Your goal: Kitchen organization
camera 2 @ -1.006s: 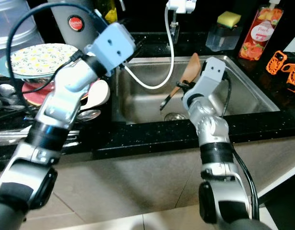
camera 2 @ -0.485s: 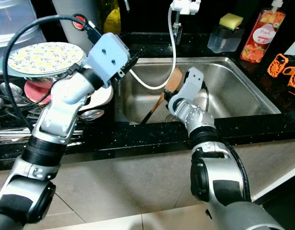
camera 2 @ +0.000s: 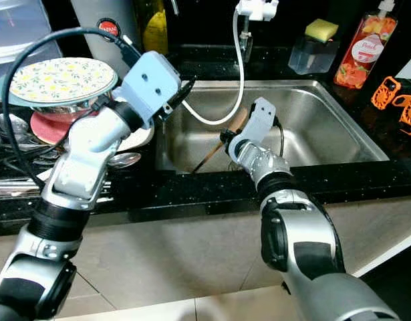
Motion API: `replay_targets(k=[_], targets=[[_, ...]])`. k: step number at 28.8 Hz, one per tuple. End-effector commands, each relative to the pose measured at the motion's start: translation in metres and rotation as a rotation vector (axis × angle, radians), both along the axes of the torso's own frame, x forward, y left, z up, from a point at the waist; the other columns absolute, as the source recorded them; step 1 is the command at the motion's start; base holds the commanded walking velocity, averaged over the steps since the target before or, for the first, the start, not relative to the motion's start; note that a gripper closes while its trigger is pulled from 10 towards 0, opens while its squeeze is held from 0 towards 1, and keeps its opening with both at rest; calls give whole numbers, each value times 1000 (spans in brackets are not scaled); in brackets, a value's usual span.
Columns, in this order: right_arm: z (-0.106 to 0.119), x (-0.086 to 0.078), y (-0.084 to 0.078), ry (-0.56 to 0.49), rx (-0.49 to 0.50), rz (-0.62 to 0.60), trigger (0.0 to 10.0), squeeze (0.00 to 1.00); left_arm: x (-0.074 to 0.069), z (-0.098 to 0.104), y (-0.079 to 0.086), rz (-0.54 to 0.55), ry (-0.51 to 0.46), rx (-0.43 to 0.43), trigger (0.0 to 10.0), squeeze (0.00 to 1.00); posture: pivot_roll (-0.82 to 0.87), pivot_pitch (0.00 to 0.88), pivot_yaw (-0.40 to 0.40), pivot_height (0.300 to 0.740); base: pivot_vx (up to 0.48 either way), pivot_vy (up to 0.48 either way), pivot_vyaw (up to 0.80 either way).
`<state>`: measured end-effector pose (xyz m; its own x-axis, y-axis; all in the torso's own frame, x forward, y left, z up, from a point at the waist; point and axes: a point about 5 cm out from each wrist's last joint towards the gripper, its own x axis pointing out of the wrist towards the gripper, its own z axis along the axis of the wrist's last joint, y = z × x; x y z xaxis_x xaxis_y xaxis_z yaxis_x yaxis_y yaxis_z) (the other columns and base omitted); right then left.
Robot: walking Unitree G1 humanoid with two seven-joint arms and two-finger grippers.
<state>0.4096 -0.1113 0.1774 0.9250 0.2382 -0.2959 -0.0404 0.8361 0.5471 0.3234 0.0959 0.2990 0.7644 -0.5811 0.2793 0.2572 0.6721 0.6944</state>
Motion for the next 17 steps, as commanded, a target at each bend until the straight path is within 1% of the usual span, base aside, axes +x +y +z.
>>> replay_targets(k=[1,2,3,4,5,7,8,9,10,11,12,14,15,16,17], targets=[[2,1,-4,-4,3,-17,10000,1000,-2,-5,-3,-11,17,13,10000,0,162,0,-73,740,0,0,0],[4,2,-7,-15,3,-28,10000,1000,-1,-5,-3,-10,19,16,10000,0,157,0,-66,740,0,0,0],[8,4,-12,-34,-20,-51,10000,1000,-1,-4,-3,-10,19,18,10000,0,152,0,-61,740,0,0,0],[8,4,-12,-34,-20,-51,10000,1000,-1,-4,-3,-10,19,18,10000,0,152,0,-61,740,0,0,0],[10,5,-16,-47,-38,-66,10000,1000,-1,-4,-4,-10,20,19,10000,0,152,0,-61,740,0,0,0],[10,5,-16,-47,-38,-66,10000,1000,-1,-4,-4,-10,20,19,10000,0,152,0,-61,740,0,0,0],[15,6,-22,-74,-70,-92,10000,157,-1,-3,-4,-9,20,20,10000,0,147,0,-57,740,0,0,0],[21,8,-28,-112,-108,-122,10000,0,0,-3,-4,-7,18,22,10000,0,145,0,-56,740,0,0,0],[26,9,-32,-138,-130,-141,10000,0,0,-2,-4,-5,17,23,10000,0,145,0,-56,740,0,0,0],[26,9,-32,-138,-130,-141,10000,0,0,-2,-4,-5,17,23,10000,0,145,0,-56,740,0,0,0],[35,10,-39,-190,-160,-172,10000,0,0,-2,-2,2,15,24,10000,0,145,0,-56,740,0,0,0],[57,11,-48,-323,-188,-212,10000,0,2,-3,7,37,35,8,10000,0,143,0,-55,740,0,0,0],[64,11,-51,-367,-198,-219,10000,0,2,-3,11,50,45,0,10000,0,144,0,-54,740,0,0,0],[64,11,-51,-367,-198,-219,10000,0,2,-3,11,50,45,0,10000,0,144,0,-54,740,0,0,0],[71,10,-51,-422,-203,-217,10000,0,3,-5,18,76,69,-16,10000,0,144,0,-54,740,0,0,0]])
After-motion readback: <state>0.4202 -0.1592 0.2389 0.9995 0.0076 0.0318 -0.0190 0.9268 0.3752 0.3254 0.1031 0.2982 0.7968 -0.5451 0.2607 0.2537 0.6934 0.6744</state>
